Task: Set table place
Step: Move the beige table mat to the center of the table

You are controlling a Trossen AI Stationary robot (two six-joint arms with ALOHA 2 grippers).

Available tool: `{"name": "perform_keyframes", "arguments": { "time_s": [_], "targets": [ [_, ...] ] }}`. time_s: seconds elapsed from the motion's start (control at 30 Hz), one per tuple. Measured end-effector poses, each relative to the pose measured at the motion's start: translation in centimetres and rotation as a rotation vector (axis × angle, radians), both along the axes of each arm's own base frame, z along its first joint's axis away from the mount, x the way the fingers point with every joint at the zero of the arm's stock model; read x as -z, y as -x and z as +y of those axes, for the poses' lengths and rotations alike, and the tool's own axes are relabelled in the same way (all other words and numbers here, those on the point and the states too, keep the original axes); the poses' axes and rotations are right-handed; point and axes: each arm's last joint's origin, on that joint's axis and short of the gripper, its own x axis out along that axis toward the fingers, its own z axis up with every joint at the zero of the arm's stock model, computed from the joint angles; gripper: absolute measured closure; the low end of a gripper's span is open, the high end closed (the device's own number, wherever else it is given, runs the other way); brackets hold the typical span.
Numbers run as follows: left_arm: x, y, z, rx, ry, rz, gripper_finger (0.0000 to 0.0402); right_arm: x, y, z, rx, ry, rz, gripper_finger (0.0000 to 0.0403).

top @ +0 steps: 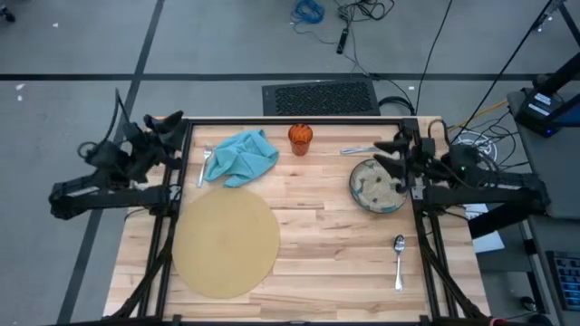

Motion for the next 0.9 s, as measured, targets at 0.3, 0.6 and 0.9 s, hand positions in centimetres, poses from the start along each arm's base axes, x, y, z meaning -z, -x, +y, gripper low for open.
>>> {"name": "perform_keyframes", "arguments": {
  "time_s": [0.3,0.6,0.9],
  "targets": [
    [-2.5,-1.2,0.1,0.041,0.003,0.085,0.0230,-4.5,-5.5,-2.9,0.114,-0.043,0.256,0.0238],
    [-2.5,-2.0,0.4,-0.054,-0.089,0.167,0.0230,-3.3,-10.0,-5.4,0.172,-0.033,0.389,0.0238],
    [-2.5,-7.3,1.3,-0.034,-0.116,0.386,0.0230,0.5,-12.0,-7.8,0.182,-0.204,0.577,0.0238]
  ]
}}
